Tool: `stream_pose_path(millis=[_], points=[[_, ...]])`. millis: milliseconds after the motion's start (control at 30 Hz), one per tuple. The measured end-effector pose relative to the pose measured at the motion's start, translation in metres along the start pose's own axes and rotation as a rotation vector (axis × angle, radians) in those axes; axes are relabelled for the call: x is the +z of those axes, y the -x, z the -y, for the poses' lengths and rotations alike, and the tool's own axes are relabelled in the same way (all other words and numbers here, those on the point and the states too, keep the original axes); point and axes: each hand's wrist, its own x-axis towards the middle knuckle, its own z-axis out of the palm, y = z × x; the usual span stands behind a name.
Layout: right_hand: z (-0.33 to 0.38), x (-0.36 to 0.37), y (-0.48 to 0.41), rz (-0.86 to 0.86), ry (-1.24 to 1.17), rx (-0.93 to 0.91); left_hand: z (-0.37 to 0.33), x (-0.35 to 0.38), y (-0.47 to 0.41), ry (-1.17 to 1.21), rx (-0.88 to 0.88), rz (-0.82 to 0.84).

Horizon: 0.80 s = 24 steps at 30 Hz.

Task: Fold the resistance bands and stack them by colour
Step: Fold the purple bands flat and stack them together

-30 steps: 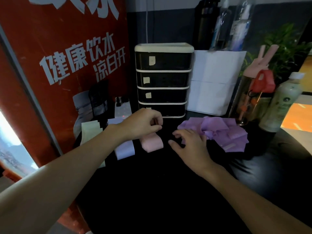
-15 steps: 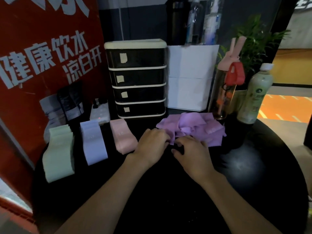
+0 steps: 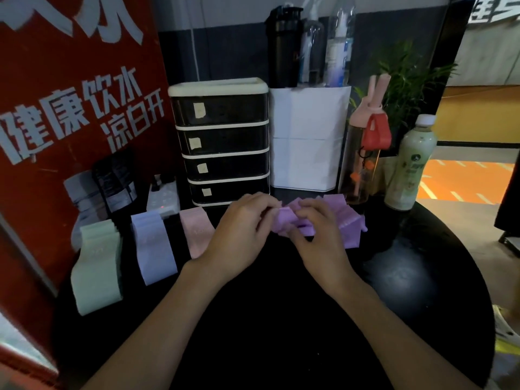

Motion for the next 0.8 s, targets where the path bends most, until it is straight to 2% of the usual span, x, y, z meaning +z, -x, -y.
stream_pose_path(millis=[133, 300, 433, 600, 800], points=[[0.027, -0.018, -0.012, 0.063, -0.099, 0.065, -0.018, -0.025, -0.011, 0.258, -0.165, -0.027], [0.061, -0.038, -0.022, 0.041, -0.146, -0.036, -0.038, -0.053, -0.027, 0.307, -0.128, -0.101], [0.080, -0.053, -0.023, 0.092, -0.281, 0.008, -0.060, -0.074, -0.040, 0.322, -0.074, -0.158], [0.093, -0.064, -0.012, 0.171, -0.361, 0.056, -0.080, -0.098, -0.044, 0.329, -0.089, -0.207], [0.106, -0.072, 0.017, 0.317, -0.538, 0.149, -0.085, -0.116, -0.035, 0.396, -0.190, -0.260]])
